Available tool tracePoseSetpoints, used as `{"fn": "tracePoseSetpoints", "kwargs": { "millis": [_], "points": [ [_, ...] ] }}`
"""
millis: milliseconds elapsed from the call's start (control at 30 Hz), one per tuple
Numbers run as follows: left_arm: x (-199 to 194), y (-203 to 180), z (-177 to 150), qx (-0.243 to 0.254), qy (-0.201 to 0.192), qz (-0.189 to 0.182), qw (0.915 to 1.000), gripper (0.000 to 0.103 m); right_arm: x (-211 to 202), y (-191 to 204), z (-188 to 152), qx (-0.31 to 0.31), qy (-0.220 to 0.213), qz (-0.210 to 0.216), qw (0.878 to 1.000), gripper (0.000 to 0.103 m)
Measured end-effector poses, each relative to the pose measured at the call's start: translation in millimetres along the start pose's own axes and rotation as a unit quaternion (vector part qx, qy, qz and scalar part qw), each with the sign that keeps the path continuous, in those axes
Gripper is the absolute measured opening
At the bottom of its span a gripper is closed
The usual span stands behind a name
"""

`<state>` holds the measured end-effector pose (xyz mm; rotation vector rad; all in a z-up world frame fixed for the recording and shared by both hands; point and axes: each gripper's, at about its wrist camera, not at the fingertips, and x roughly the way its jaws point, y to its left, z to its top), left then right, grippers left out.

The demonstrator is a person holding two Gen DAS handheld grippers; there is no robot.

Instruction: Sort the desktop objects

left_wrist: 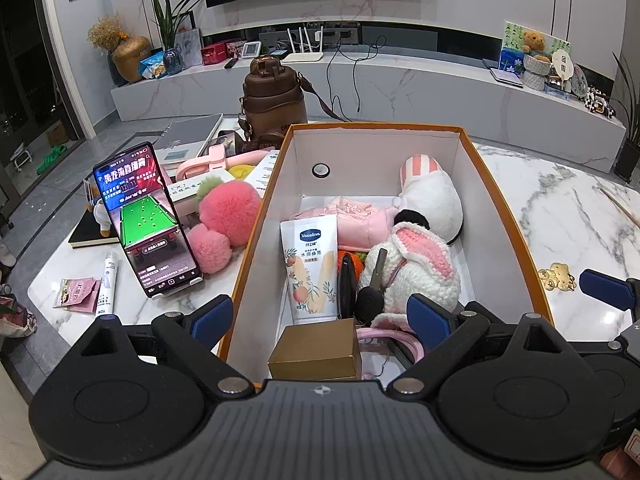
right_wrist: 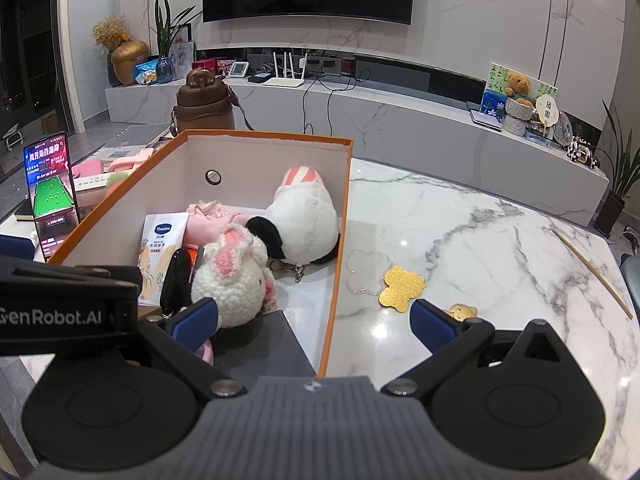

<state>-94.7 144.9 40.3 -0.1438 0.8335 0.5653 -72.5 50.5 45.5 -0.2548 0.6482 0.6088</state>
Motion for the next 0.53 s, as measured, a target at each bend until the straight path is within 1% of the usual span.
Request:
{"fn": "tracePoseSetpoints", "kwargs": {
  "millis": [533],
  "points": [
    [-0.7,0.5,-0.6,0.004,-0.003,0.001,1.0,0.103,-1.0,2.9,-1.1,-0.003,-0.001,0.001,1.0,0.102]
  ]
}}
